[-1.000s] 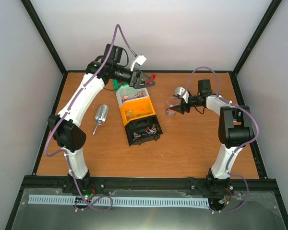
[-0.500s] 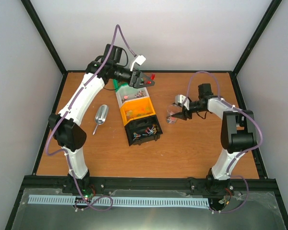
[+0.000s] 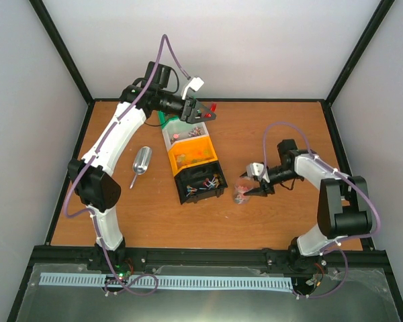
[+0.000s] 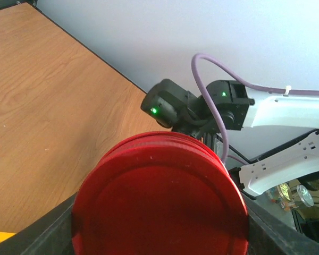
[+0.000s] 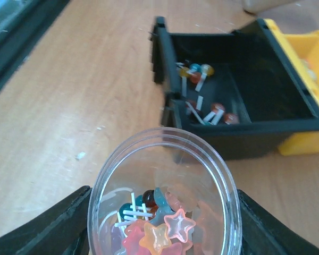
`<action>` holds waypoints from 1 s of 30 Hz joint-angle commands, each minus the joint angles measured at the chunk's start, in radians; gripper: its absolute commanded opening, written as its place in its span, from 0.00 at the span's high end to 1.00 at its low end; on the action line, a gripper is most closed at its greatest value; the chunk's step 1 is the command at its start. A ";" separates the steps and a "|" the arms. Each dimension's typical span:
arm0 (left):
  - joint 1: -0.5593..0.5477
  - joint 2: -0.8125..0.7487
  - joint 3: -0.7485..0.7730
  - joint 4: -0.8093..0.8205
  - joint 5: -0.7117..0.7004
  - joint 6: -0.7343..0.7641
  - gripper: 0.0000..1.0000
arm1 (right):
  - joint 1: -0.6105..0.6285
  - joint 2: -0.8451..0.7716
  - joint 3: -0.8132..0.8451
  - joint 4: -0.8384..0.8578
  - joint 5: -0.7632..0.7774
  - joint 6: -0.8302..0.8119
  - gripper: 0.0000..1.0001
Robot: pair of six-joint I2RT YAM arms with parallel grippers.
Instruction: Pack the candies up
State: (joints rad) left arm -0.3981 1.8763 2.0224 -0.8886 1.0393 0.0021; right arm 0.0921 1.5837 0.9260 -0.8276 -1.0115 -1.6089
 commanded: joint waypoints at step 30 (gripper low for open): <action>0.013 -0.125 -0.121 -0.066 -0.084 0.104 0.40 | 0.310 -0.135 -0.104 0.050 0.022 0.025 0.42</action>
State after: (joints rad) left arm -0.3939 1.7844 1.9041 -0.9424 0.9524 0.0769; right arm 0.3431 1.4509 0.8131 -0.8131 -1.0019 -1.6402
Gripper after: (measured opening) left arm 0.664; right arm 0.609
